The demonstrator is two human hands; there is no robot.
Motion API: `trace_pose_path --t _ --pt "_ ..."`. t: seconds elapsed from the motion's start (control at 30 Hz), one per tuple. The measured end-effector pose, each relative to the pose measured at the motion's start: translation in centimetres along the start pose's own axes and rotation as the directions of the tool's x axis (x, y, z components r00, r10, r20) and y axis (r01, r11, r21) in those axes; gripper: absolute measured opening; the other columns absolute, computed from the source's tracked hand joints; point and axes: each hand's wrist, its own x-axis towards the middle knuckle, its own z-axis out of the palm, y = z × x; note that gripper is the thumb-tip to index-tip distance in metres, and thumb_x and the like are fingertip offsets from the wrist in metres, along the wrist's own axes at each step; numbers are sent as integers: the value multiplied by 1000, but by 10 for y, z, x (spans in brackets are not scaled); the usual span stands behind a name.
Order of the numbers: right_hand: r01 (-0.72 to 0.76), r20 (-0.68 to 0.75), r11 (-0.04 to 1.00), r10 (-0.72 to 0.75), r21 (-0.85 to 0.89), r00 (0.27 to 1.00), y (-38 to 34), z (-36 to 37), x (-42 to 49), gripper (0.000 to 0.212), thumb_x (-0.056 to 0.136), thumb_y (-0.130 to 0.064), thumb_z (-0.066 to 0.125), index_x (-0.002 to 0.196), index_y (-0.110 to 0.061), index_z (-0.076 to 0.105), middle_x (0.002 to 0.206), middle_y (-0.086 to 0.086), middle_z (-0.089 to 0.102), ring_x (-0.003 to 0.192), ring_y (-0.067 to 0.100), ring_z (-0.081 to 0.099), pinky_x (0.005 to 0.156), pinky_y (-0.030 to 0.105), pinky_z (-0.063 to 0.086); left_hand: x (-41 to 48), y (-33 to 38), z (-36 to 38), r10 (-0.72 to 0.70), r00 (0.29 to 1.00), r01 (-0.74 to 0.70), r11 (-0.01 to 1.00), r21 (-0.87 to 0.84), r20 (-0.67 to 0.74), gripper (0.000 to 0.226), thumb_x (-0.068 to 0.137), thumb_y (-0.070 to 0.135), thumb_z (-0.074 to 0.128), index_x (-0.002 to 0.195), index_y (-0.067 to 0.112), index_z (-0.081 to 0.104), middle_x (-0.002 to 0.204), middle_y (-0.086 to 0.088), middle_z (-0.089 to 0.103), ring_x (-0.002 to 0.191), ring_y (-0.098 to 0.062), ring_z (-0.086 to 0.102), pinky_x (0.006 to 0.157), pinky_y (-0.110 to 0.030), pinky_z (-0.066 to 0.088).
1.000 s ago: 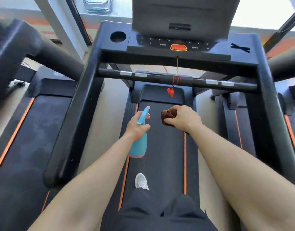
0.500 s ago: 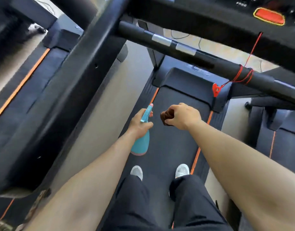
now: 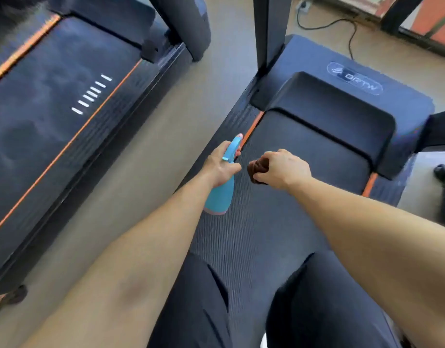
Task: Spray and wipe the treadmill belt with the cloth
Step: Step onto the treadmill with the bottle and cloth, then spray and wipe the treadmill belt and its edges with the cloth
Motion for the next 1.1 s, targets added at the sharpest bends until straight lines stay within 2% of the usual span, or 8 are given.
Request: trace_pose_path --t 0.1,0.4,0.73,0.8,0.87,0.93,1.0,1.1 --pt "-7 -60 1000 8 24 998 27 58 62 44 82 -60 65 115 -32 61 110 2 55 104 30 61 80 38 50 62 -40 29 41 999 -41 999 -20 -10 35 81 10 64 109 32 57 118 7 65 100 -17 58 88 -38 47" --pt "-14 -289 999 26 41 957 140 183 203 52 87 -66 61 127 -34 58 118 4 54 105 34 60 86 45 52 209 -116 135 119 989 -127 987 95 85 38 85 7 65 116 29 60 111 19 62 103 -13 59 87 -31 47" --pt "49 -665 994 27 95 747 235 221 300 55 87 -61 58 130 -27 57 126 11 55 101 42 54 77 50 49 283 -112 188 81 990 -95 987 127 112 55 86 4 61 138 24 57 113 5 64 86 -20 70 89 -37 58" --pt "49 -655 992 41 119 754 237 224 312 55 90 -60 58 134 -28 54 135 10 50 111 42 50 82 52 49 286 -103 192 60 995 -69 991 114 84 54 87 2 61 137 22 58 109 5 64 91 -24 71 86 -35 60" --pt "57 -544 988 31 145 838 237 230 321 56 95 -56 56 143 -30 48 152 8 37 129 41 39 99 57 42 288 -98 194 37 999 -40 996 85 39 52 86 -1 61 132 23 60 104 6 63 99 -25 70 82 -34 62" --pt "75 -404 987 -12 141 915 236 242 324 59 99 -54 50 153 -36 33 163 3 20 146 35 21 118 59 22 286 -93 196 22 1000 -22 998 53 -10 51 83 -1 62 124 28 59 103 7 62 106 -28 70 85 -42 64" --pt "81 -342 987 -30 136 939 239 248 329 60 101 -55 44 155 -43 23 167 0 10 153 30 9 122 59 7 289 -90 201 -5 999 7 999 50 -47 49 81 2 63 121 31 58 104 7 63 105 -30 71 90 -46 62" --pt "62 -356 985 -2 159 934 241 245 339 56 100 -58 43 152 -46 26 166 -1 12 152 30 11 120 60 7 300 -85 208 -28 1000 29 997 72 -15 47 85 0 61 123 28 58 104 7 64 85 -24 71 89 -42 61"
